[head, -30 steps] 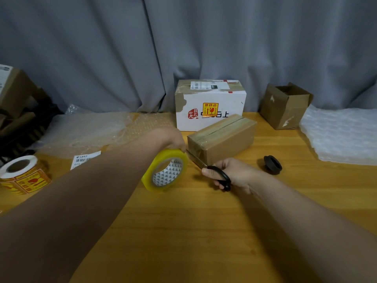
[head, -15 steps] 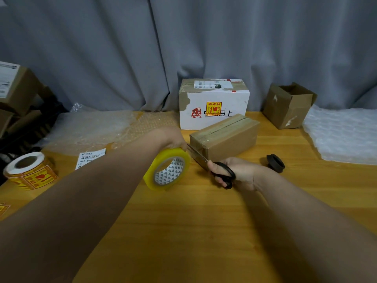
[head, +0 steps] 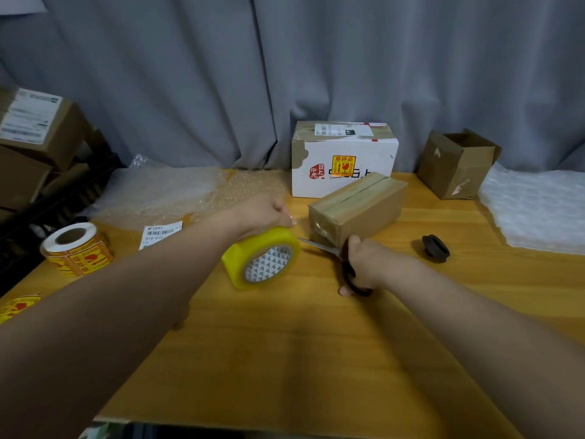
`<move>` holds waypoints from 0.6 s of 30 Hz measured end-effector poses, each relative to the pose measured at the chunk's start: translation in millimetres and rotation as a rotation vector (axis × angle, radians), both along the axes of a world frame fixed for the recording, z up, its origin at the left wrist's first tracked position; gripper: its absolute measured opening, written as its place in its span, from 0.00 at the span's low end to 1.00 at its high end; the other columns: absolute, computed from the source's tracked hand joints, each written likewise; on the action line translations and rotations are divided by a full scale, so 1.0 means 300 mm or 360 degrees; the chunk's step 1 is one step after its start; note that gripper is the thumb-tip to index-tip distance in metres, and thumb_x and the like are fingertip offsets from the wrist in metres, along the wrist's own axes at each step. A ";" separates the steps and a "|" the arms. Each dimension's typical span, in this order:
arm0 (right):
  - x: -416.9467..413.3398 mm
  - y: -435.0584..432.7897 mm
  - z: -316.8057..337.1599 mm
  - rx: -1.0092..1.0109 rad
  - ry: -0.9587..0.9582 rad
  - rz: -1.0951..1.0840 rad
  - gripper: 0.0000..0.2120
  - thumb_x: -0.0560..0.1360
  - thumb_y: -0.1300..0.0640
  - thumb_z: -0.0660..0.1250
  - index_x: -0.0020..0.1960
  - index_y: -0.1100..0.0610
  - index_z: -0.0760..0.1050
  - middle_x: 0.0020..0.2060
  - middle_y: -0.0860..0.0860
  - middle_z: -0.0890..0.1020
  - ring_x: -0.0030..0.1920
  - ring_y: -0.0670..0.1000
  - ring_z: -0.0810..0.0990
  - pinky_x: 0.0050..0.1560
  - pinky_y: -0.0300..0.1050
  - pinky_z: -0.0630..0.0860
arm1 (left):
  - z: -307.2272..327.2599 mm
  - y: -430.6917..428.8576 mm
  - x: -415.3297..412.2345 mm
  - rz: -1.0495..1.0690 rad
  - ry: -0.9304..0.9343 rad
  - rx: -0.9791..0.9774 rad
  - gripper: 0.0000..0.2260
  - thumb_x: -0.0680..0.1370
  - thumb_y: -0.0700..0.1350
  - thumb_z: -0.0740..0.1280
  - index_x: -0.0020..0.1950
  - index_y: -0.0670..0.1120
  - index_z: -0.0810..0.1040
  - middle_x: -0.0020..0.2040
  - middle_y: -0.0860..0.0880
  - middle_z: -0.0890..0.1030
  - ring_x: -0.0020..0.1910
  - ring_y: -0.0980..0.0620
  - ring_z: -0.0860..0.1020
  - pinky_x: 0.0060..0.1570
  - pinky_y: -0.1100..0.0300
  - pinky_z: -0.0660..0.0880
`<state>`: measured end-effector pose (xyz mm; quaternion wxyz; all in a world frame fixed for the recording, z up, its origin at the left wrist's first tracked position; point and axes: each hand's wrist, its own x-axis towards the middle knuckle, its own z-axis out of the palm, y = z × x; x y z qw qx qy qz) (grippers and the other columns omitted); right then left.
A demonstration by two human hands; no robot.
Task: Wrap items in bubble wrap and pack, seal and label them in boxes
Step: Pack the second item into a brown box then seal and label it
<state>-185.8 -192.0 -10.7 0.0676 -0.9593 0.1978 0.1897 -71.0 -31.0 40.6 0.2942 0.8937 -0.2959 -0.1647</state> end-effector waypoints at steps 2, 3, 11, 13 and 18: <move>-0.014 0.018 0.029 -0.0036 0.0072 0.0056 0.37 0.68 0.46 0.76 0.67 0.60 0.61 0.60 0.57 0.72 0.60 0.58 0.73 0.54 0.48 0.72 | -0.004 0.023 -0.029 0.0032 -0.0008 -0.0136 0.08 0.76 0.46 0.69 0.50 0.42 0.82 0.44 0.51 0.80 0.39 0.61 0.73 0.33 0.73 0.69; -0.021 0.024 0.050 -0.0080 0.0101 0.0117 0.33 0.70 0.48 0.74 0.66 0.60 0.64 0.58 0.56 0.74 0.57 0.56 0.75 0.50 0.46 0.72 | -0.011 0.032 -0.041 0.0039 -0.0012 -0.0212 0.07 0.76 0.45 0.69 0.50 0.42 0.81 0.42 0.53 0.79 0.38 0.62 0.73 0.30 0.76 0.68; -0.035 0.071 0.119 0.0610 -0.1218 -0.0028 0.14 0.79 0.51 0.62 0.46 0.62 0.77 0.39 0.55 0.78 0.41 0.54 0.77 0.39 0.48 0.74 | -0.057 0.060 -0.119 0.0106 -0.0052 -0.0641 0.04 0.77 0.42 0.68 0.46 0.42 0.78 0.37 0.53 0.75 0.36 0.59 0.71 0.32 0.76 0.67; -0.044 0.126 0.123 0.1291 -0.1294 -0.0177 0.14 0.77 0.48 0.67 0.50 0.60 0.77 0.43 0.52 0.78 0.41 0.48 0.78 0.37 0.39 0.77 | -0.061 0.057 -0.135 0.0119 -0.0092 -0.0662 0.04 0.77 0.43 0.67 0.46 0.43 0.78 0.36 0.53 0.75 0.36 0.60 0.71 0.31 0.75 0.67; -0.034 0.164 0.094 0.1502 -0.1300 -0.0365 0.04 0.75 0.58 0.70 0.43 0.57 0.77 0.40 0.52 0.79 0.45 0.52 0.79 0.51 0.50 0.81 | -0.076 0.051 -0.172 0.0103 -0.0217 -0.0716 0.04 0.78 0.43 0.66 0.46 0.43 0.78 0.38 0.54 0.76 0.38 0.60 0.72 0.36 0.73 0.68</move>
